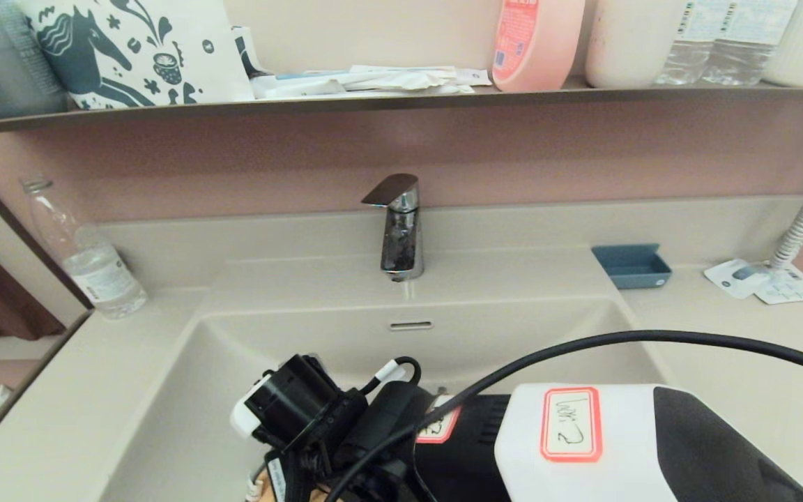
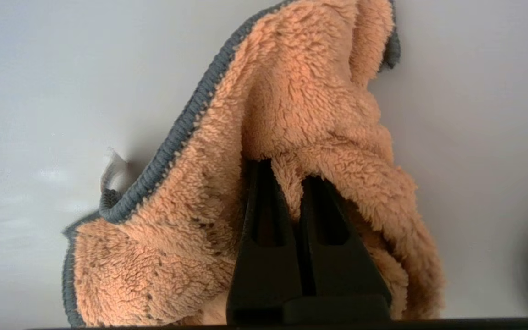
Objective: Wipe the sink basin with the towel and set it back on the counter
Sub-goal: Wipe the sink
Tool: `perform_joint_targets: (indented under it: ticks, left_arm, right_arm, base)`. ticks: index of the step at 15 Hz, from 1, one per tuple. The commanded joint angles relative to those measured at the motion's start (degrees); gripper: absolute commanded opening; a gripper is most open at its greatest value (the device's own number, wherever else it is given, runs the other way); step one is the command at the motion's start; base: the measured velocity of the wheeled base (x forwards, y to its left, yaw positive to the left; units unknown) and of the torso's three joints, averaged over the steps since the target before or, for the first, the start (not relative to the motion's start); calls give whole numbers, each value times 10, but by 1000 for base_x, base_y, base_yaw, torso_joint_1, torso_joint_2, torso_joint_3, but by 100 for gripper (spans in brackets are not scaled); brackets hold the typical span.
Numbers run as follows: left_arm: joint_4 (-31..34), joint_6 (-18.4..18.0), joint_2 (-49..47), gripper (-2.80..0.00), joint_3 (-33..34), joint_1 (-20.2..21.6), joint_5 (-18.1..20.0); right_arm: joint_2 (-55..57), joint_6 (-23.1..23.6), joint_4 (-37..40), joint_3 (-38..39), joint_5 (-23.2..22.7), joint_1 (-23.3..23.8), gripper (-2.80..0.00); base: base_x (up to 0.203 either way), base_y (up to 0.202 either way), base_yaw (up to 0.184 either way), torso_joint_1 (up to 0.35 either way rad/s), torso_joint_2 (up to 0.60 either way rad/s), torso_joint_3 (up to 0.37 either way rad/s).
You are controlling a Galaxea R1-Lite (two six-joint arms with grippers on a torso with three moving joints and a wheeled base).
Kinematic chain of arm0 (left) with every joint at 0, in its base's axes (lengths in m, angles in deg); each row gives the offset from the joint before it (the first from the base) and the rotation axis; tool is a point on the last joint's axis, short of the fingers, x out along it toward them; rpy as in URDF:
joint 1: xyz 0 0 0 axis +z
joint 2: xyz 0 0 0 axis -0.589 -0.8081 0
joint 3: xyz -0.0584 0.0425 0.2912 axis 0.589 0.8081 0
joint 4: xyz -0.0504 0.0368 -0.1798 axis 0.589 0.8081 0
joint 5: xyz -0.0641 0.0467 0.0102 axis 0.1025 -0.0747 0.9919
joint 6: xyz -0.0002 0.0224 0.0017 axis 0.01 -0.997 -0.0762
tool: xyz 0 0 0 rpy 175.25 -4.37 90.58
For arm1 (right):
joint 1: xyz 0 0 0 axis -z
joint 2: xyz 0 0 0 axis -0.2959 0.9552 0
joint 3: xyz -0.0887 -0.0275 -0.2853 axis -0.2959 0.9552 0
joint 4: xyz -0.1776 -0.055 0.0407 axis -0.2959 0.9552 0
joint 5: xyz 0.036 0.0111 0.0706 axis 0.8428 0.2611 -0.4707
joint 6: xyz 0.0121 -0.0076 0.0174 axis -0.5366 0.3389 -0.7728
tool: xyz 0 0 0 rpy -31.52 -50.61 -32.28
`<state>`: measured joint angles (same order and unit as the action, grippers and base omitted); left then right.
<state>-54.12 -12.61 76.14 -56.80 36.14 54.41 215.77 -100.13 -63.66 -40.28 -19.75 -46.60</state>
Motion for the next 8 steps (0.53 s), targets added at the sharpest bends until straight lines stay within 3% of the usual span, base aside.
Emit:
perform_joint_targets:
  ticks: [1,5,8]
  left_arm:
    - [0,0,-1,-280,0,0,0]
    - [0,0,-1,-280,0,0,0]
    - [0,0,-1,-280,0,0,0]
  right_arm:
    - [2,8,-18,-1,-2,-10,-280]
    - [-6,16,-66,-1,1,-10,-280]
    - [-40,22,-41,5,10,5,-280]
  base:
    - [0,0,0,0,0,0]
    - [0,0,0,0,0,0]
    - [0,0,0,0,0,0]
